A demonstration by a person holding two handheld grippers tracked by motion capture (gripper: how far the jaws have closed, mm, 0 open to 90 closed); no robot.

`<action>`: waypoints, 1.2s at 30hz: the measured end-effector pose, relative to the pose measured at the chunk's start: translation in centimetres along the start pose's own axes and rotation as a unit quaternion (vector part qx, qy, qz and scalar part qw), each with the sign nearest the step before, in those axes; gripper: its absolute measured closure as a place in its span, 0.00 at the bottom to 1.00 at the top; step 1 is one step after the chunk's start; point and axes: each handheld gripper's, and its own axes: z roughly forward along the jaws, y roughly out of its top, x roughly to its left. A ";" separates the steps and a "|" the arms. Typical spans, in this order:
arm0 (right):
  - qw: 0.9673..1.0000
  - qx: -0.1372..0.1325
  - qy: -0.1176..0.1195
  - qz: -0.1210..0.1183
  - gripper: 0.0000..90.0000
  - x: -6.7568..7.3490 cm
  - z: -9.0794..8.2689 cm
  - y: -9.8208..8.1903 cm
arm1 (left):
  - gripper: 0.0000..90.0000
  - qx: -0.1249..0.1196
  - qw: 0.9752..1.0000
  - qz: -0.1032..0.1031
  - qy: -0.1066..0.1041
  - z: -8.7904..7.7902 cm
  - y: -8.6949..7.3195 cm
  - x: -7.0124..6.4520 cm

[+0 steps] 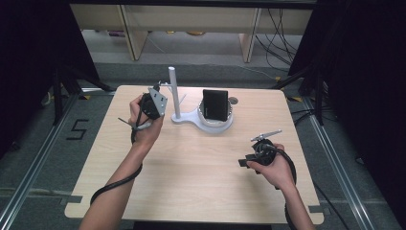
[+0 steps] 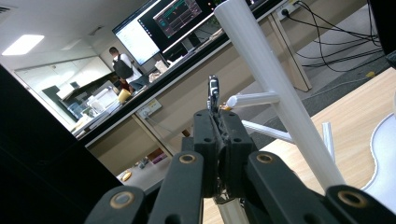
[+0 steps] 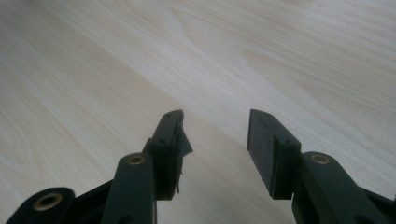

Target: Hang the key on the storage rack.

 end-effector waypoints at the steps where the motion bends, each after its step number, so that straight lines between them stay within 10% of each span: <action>1: 1.000 0.002 0.003 0.000 0.63 0.0 0.0 0.0 | 0.96 0.001 1.000 0.003 0.000 0.0 0.0 -0.1; 36: 1.000 0.004 0.009 0.001 0.63 0.1 0.0 0.0 | 0.96 0.012 1.000 0.022 0.001 0.8 -0.4 -1.6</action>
